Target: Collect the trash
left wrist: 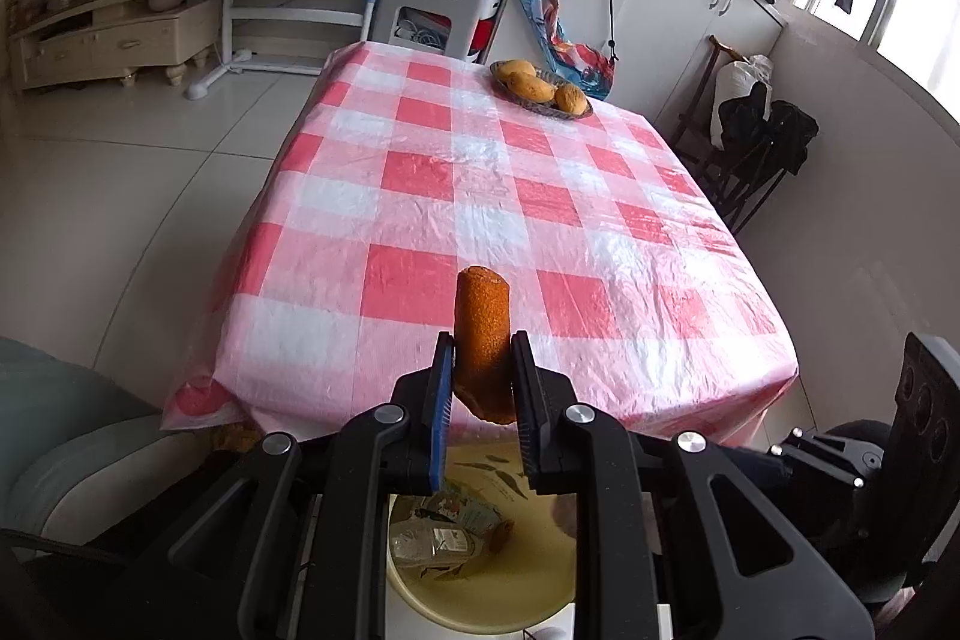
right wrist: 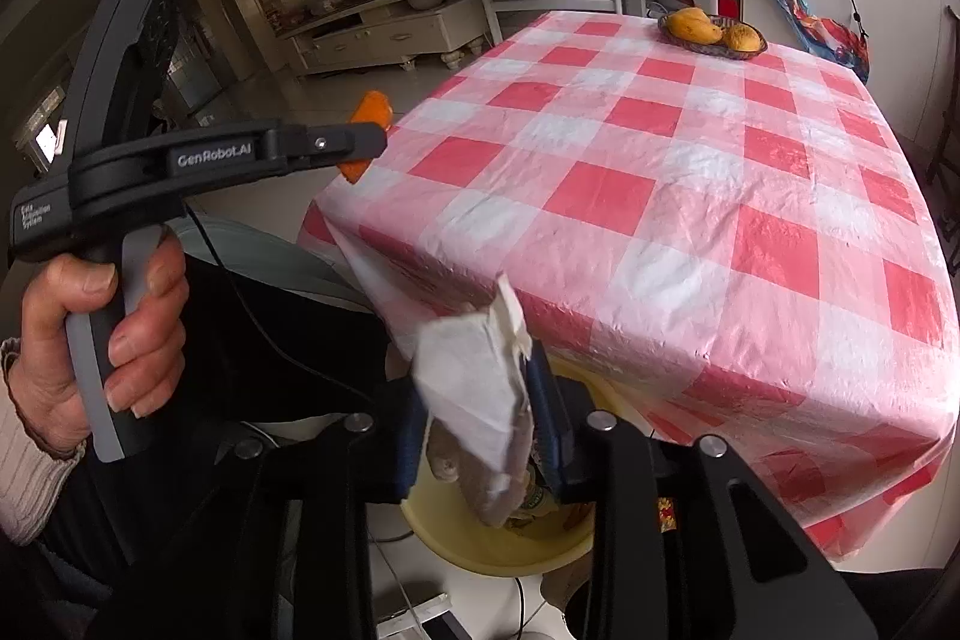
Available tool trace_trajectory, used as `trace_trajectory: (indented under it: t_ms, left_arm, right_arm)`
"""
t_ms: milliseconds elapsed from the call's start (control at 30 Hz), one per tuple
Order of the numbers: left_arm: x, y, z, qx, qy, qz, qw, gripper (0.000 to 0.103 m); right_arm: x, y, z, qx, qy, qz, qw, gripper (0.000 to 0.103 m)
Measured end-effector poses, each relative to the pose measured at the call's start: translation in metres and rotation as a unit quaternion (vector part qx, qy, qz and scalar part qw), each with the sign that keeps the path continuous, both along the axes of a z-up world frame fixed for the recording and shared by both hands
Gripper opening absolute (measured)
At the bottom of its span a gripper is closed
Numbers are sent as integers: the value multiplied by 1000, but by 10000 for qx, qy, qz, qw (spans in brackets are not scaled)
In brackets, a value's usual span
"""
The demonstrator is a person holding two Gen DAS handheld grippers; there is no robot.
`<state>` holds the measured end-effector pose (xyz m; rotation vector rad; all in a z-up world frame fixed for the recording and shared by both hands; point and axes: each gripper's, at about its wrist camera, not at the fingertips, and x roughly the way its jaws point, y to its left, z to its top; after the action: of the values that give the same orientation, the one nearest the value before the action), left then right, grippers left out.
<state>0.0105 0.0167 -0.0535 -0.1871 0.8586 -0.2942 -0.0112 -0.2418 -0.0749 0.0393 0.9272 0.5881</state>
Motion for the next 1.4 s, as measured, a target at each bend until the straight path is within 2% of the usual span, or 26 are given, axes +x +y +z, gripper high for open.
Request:
trace_trajectory:
  t_ms: [33,100,167,333,433,500,533,567,633,767,867,1100,1400]
  left_arm:
    - [-3,-1,-1,35,12,-23,10000,18]
    - [-9,-4,-3,94,29,-74,9999,18]
    - [-16,-8,-5,152,56,-132,9998,18]
    - [-30,-21,-13,328,184,-349,9987,18]
    - [-39,-34,-22,410,403,-665,9961,20]
    - [-44,-43,-28,559,521,-834,9936,28]
    - [-47,-47,-29,689,488,-852,9928,36]
    - [-51,-49,-28,798,412,-845,9924,44]
    - [-57,-52,-20,950,120,-778,9924,53]
    - [-60,-44,0,1066,-423,-357,9928,75]
    - [-62,-34,13,1044,-762,-4,9916,83]
    - [-63,-27,29,1143,-1172,317,9860,90]
    - [-63,-17,33,1042,-1236,598,9850,94]
  right_arm:
    - [0,-2,1,21,-18,-56,10000,48]
    - [-2,-7,3,111,-52,-161,9998,51]
    - [-1,-12,4,237,-35,-283,9993,59]
    - [3,-30,9,570,-49,-698,9959,66]
    - [2,-39,15,780,-172,-888,9928,68]
    - [0,-46,23,896,-385,-1076,9894,76]
    - [-2,-49,28,892,-562,-1229,9868,82]
    - [-6,-53,34,838,-747,-1394,9839,88]
    - [-15,-59,45,663,-1166,-1781,9748,93]
    - [-27,-63,56,291,-1701,-2319,9573,95]
    - [-36,-58,59,-75,-2098,-2545,9440,95]
    - [-24,-46,50,-433,-2094,-2414,9466,95]
    - [-28,-41,45,-592,-2083,-2399,9464,95]
